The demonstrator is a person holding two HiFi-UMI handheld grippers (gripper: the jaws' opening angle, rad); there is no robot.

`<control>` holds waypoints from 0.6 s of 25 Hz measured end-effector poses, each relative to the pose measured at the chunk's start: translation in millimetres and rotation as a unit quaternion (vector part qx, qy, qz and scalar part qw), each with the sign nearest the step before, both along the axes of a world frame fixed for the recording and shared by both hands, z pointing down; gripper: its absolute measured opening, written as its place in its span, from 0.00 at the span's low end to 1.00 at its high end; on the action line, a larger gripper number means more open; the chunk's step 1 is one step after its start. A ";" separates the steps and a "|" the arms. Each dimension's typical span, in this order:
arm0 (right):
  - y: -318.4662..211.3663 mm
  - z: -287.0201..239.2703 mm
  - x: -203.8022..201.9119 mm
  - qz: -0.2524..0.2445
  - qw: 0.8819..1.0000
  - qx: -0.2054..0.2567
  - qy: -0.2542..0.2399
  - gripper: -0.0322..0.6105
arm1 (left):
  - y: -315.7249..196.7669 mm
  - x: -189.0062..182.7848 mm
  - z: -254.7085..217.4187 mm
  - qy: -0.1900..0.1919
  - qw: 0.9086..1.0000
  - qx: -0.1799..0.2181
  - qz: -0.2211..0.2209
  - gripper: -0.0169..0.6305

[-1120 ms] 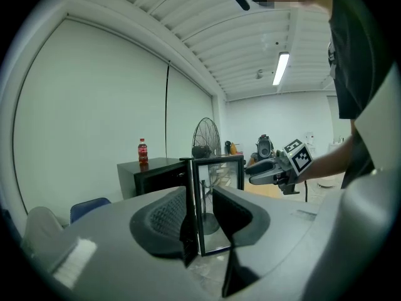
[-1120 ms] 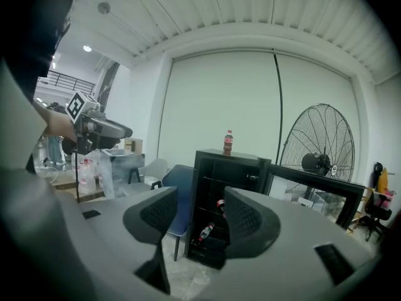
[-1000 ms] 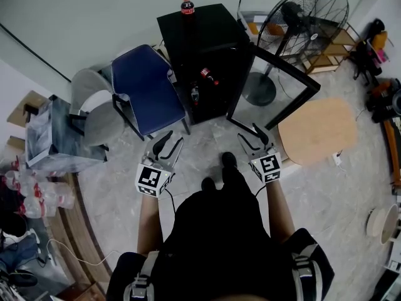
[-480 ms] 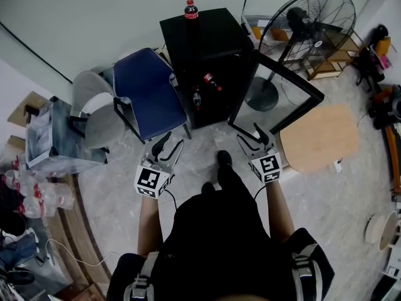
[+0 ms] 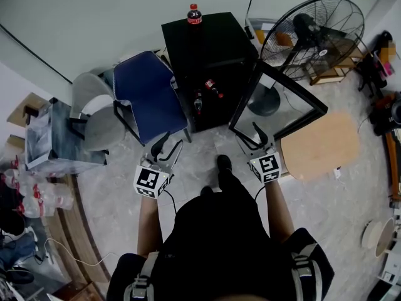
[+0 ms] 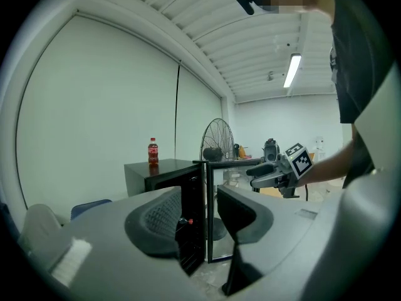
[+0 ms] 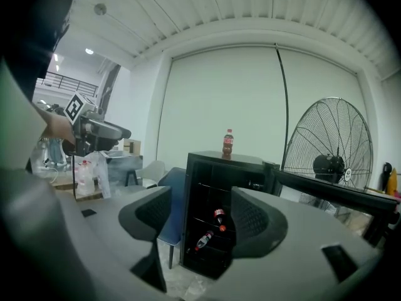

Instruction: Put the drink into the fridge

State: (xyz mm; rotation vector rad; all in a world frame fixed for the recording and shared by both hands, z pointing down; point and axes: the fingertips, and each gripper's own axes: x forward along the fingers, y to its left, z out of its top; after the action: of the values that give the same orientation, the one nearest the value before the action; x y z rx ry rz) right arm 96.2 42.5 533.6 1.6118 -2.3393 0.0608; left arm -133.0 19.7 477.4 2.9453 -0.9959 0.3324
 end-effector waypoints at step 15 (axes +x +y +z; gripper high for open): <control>-72.9 -5.2 16.1 -0.025 1.000 -0.005 -0.003 0.52 | -58.4 17.0 -5.8 0.003 1.000 -0.002 -0.022 0.31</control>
State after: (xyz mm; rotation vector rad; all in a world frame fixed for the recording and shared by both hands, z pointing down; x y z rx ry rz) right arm 112.3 -30.4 528.4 1.5505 -2.3783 0.0662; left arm -116.0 -38.8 471.6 2.9141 -1.0578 0.3250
